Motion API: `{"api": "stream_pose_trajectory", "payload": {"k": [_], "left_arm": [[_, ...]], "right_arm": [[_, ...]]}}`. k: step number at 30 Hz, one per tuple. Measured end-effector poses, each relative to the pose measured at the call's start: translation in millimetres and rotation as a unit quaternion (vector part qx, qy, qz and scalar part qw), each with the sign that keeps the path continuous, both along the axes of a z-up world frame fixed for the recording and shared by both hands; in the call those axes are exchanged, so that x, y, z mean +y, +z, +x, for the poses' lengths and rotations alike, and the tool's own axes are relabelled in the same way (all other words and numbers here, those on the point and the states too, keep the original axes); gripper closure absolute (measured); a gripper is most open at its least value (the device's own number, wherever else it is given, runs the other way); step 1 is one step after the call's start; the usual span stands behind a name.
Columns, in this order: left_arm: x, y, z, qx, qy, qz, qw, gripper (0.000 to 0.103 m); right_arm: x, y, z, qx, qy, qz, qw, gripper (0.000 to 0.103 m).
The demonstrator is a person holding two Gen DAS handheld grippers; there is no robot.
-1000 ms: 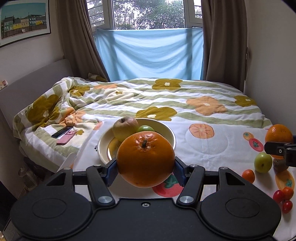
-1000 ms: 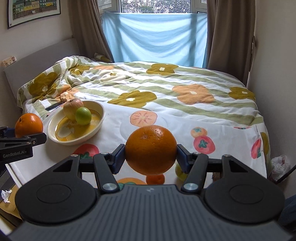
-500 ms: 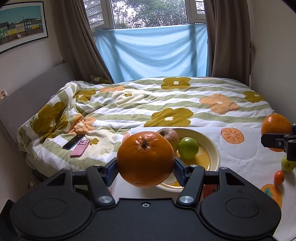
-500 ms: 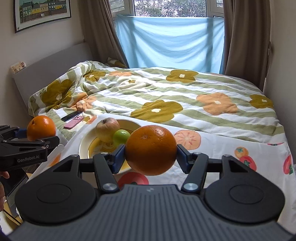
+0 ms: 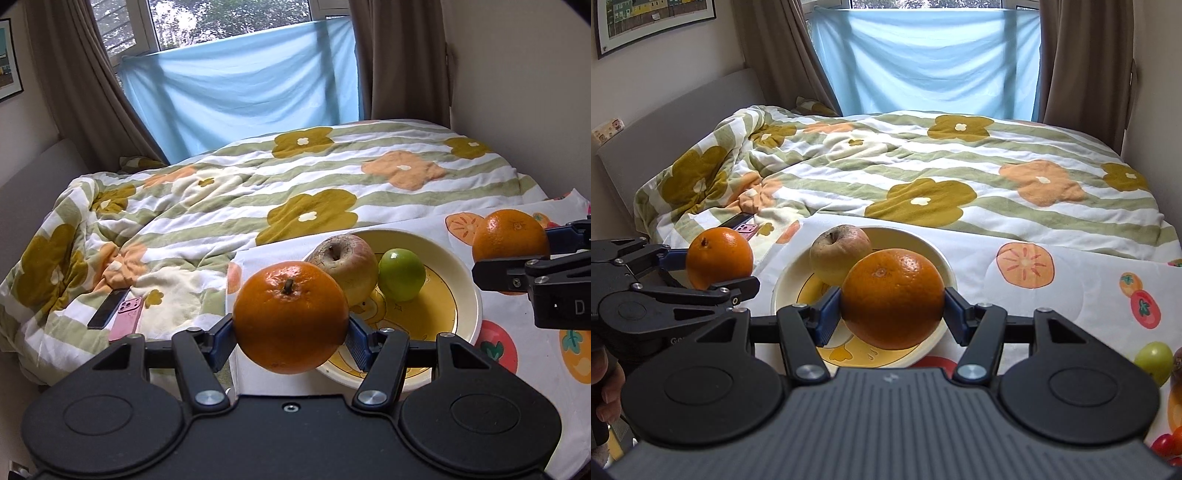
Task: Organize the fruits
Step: 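Carry the oranges into the duck bowl with both tools, then open both tools to release the oranges in the bowl and withdraw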
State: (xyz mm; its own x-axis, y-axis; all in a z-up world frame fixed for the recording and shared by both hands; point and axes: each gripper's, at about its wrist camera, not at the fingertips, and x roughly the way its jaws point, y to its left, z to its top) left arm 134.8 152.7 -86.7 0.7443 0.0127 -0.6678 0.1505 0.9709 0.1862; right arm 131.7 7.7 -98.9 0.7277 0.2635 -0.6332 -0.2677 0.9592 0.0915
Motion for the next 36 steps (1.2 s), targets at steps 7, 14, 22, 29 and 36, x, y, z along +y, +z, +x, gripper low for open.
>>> {"api": "stream_pose_trajectory", "payload": {"k": [7,14,22,29,36], "left_arm": [[1.0,-26.1,25.4,0.021,-0.059,0.013,0.9979,0.038],[-6.4,-49.3,42.3,0.042,-0.096,0.009,0.9945,0.038],[-13.4,-60.5,45.5,0.048,-0.11,0.01,0.9927,0.033],[-8.6,-52.9,36.7,0.049,-0.114,0.002,0.9922,0.005],[4.3,-47.3,17.7,0.052,-0.087,-0.011,0.9948,0.005]], "right_arm": [[17.1,-18.4,23.0,0.017,-0.024,-0.005,1.0,0.03],[22.2,-31.2,38.9,0.03,-0.037,-0.013,0.999,0.03],[19.2,-38.3,44.4,0.04,-0.043,-0.019,0.998,0.03],[17.2,-39.3,45.8,0.043,-0.04,-0.019,0.998,0.03],[17.8,-45.2,46.3,0.06,-0.015,-0.02,0.998,0.03]]}}
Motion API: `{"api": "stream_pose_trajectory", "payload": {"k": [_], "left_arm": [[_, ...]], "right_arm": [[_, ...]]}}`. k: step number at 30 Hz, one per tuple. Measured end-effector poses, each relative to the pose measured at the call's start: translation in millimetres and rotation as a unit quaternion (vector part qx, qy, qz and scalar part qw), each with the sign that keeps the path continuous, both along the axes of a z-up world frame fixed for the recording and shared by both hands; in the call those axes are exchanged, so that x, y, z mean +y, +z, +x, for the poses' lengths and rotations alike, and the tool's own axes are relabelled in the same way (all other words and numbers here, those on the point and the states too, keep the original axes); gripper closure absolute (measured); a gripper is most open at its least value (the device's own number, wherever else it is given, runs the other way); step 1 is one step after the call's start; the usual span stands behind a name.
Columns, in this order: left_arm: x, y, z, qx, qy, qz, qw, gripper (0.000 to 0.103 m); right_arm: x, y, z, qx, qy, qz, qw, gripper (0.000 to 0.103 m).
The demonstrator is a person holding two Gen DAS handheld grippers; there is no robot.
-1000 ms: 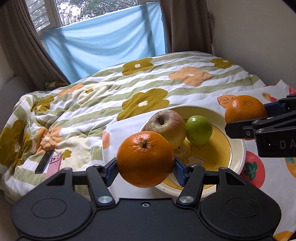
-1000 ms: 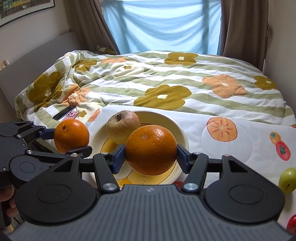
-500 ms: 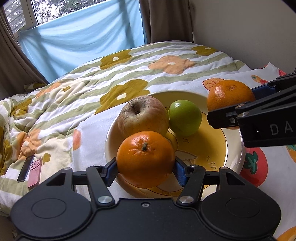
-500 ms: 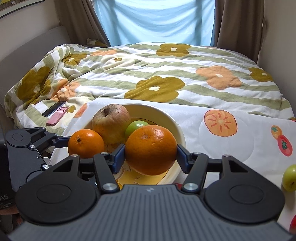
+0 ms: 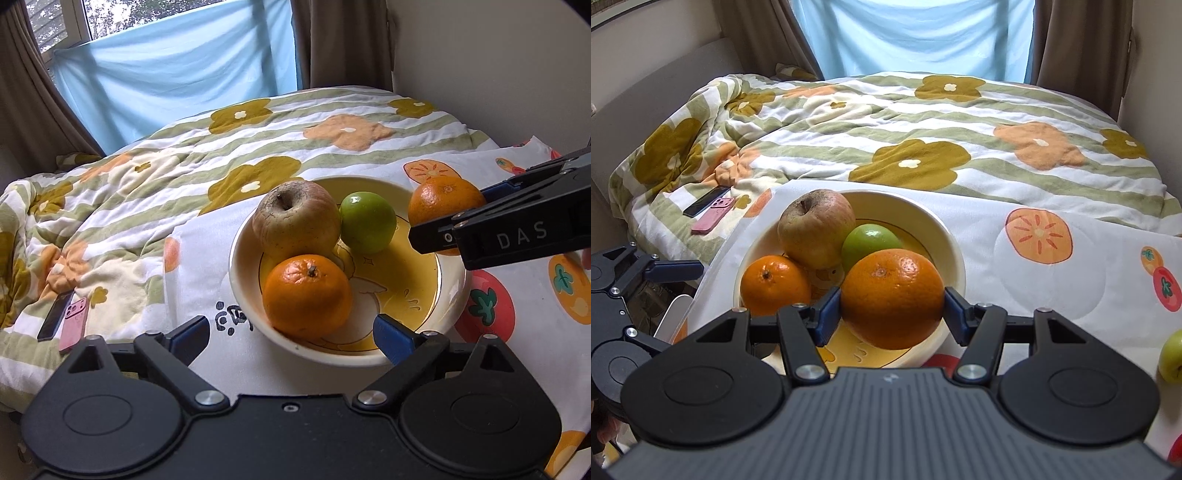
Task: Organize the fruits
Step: 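Open both tools to release the oranges in the bowl and withdraw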
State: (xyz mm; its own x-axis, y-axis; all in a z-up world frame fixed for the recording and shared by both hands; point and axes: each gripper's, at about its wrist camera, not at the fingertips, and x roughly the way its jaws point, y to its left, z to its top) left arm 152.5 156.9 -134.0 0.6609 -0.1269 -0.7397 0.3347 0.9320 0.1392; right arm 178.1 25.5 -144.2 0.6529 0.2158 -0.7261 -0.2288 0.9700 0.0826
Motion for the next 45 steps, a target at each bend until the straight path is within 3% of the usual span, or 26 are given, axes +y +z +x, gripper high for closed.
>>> {"api": "stream_pose_trajectory", "payload": {"k": [12,18,19,20,21,24,32,40,45], "left_arm": [[10.1,-6.4,-18.6,-0.014,0.021,0.011,0.9996,0.006],[12.9,-14.2,-20.0,-0.007,0.028,0.011,0.9995,0.006],[12.9,-14.6,-20.2,-0.006,0.029,0.01,0.9995,0.006],[12.1,-15.5,-20.6,-0.004,0.029,0.009,0.9995,0.006],[12.0,-16.7,-20.8,-0.001,0.027,0.009,0.9996,0.006],[8.9,-18.5,-21.4,0.0,0.024,0.016,0.9996,0.006],[2.9,-9.0,-25.1,-0.006,0.026,0.011,0.9996,0.006],[-1.8,17.3,-36.8,-0.025,0.04,0.007,0.9989,0.005],[-12.5,37.1,-51.8,-0.043,0.046,0.013,0.9979,0.002]], "right_arm": [[20.6,-34.6,7.6,0.024,0.014,0.029,0.999,0.03],[26.5,-39.6,5.6,0.005,0.038,0.022,0.999,0.028],[27.5,-39.0,3.6,-0.006,0.042,0.014,0.999,0.024],[29.7,-38.0,1.3,-0.017,0.043,-0.003,0.999,0.008],[31.2,-36.8,-0.9,-0.026,0.04,-0.021,0.999,0.0],[27.3,-30.9,-8.4,-0.052,0.045,-0.023,0.997,0.0],[28.1,-13.3,-14.4,-0.059,0.052,-0.024,0.997,0.0],[18.9,19.1,-31.4,-0.075,0.05,-0.022,0.996,0.0],[1.2,41.7,-45.9,-0.079,0.039,0.004,0.996,0.0]]}}
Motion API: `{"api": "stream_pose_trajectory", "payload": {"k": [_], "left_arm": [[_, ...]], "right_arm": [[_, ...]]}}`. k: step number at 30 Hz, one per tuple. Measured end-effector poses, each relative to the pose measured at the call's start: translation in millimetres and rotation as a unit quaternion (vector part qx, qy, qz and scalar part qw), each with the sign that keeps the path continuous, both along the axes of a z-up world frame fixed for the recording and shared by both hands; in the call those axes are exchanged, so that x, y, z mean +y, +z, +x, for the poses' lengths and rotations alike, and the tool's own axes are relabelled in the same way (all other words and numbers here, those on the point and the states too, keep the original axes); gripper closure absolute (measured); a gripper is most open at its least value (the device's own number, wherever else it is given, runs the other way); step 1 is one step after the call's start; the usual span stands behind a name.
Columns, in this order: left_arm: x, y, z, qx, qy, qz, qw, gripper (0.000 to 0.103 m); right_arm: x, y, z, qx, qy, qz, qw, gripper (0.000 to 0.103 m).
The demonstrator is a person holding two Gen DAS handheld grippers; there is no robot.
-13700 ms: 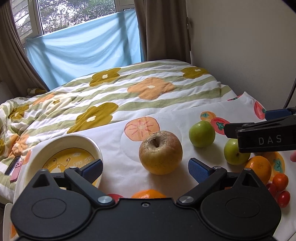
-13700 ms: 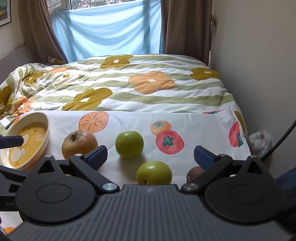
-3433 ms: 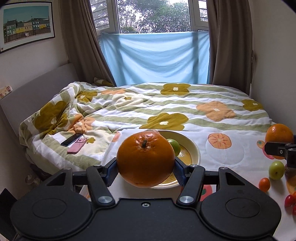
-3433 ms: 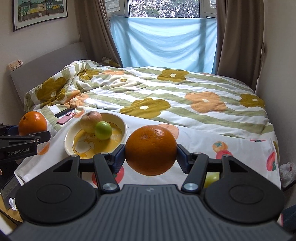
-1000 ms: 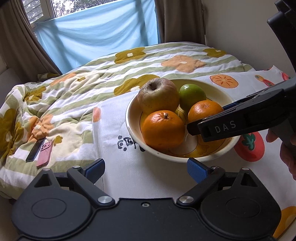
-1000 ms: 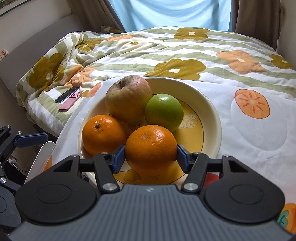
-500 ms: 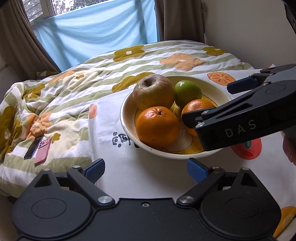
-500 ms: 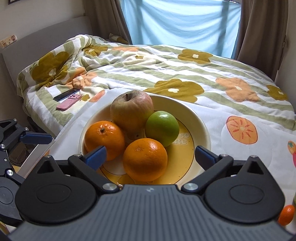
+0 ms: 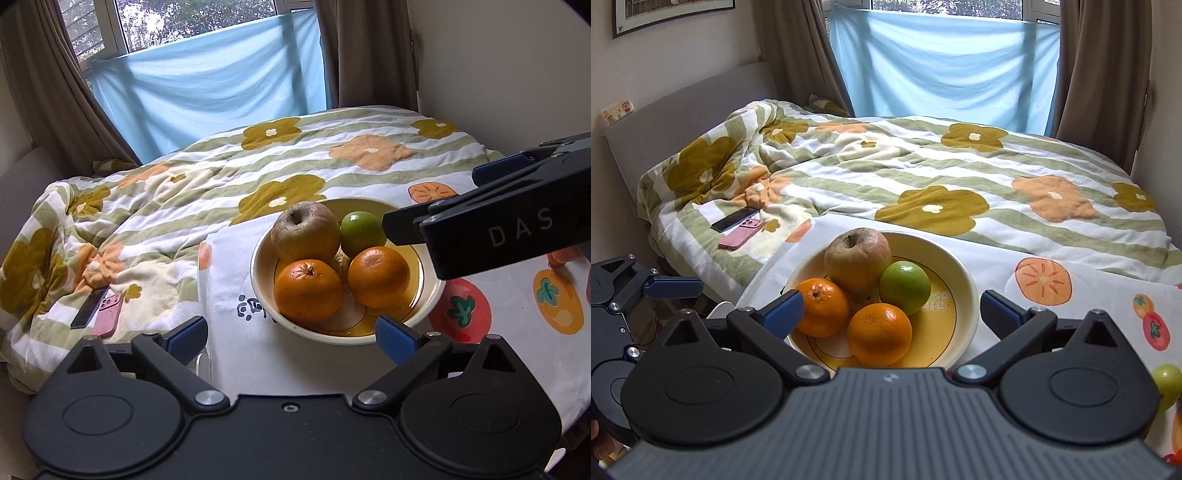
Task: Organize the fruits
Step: 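Open both tools to release the oranges in the bowl and withdraw, then move both tools toward the remaining green apple and kiwi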
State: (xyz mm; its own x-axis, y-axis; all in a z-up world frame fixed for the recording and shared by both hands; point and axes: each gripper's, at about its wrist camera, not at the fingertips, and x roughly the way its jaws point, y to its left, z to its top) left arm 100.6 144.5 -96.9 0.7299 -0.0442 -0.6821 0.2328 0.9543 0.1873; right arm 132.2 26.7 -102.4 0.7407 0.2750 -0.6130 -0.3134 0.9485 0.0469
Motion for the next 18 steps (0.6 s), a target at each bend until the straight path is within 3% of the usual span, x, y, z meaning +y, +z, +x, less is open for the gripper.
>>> {"api": "stream_pose_trajectory", "payload": {"k": [10,18], "left_arm": [[-43.2,32.7,-32.7,-0.017,0.022,-0.005,0.9996,0.001],[-104.0,51.2,-47.7,-0.024,0.025,-0.024,0.9991,0.002]], "right_arm": [[-60.0,30.0,-39.5,-0.033,0.0,0.017,0.999,0.0],[-137.2,46.1,-69.9,-0.075,-0.012,-0.03,0.997,0.0]]}}
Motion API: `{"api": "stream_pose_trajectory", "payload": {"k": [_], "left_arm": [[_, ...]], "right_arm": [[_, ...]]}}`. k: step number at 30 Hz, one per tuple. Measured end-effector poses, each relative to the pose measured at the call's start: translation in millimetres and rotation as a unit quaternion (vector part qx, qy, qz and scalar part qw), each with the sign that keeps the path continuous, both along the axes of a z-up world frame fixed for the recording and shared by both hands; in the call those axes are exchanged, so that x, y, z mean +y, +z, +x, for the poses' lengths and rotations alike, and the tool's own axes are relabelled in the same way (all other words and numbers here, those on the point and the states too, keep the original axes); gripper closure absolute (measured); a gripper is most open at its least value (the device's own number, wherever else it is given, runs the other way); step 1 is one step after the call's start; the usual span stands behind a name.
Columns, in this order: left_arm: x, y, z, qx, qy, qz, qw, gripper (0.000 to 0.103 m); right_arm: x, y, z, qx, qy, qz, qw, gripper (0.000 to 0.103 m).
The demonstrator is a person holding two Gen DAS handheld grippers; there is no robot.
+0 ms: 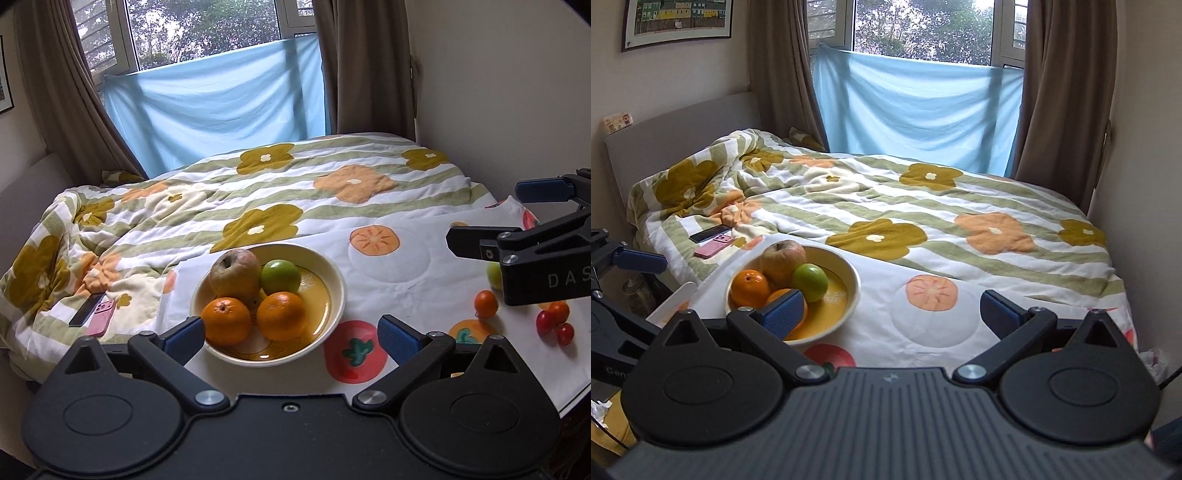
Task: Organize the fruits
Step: 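Move both tools toward the remaining green apple and kiwi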
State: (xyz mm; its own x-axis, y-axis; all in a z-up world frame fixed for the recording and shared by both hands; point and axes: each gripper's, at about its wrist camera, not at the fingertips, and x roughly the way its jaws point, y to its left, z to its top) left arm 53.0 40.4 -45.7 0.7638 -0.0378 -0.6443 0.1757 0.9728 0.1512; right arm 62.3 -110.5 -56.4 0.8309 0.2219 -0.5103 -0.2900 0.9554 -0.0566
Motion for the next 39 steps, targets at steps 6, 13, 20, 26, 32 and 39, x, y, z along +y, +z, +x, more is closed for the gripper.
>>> {"api": "stream_pose_trajectory", "payload": {"k": [6,13,20,26,32,39], "left_arm": [[-60.9,-1.8,-0.9,-0.005,-0.022,-0.011,0.9997,0.002],[-126.5,-20.1,4.6,0.0,-0.058,-0.018,0.9982,0.004],[-182.4,-48.2,24.8,0.005,-0.113,-0.01,0.9935,0.004],[-214.8,-72.1,47.9,0.01,-0.144,0.004,0.9895,0.007],[-237.6,-94.8,64.4,0.013,-0.17,0.016,0.9852,0.007],[-253.4,-117.6,77.3,0.022,-0.189,0.029,0.9812,0.011]], "right_arm": [[-70.6,-0.2,-8.6,0.007,-0.019,0.01,1.0,0.0],[-147.8,-17.3,-3.5,0.031,-0.073,0.022,0.997,0.0],[-199.3,-46.9,11.9,0.048,-0.107,0.028,0.993,0.0],[-219.5,-73.9,27.0,0.061,-0.116,0.034,0.991,0.0],[-224.8,-98.5,46.8,0.073,-0.119,0.044,0.989,0.0],[-225.0,-120.2,66.7,0.09,-0.126,0.047,0.987,0.0]]}}
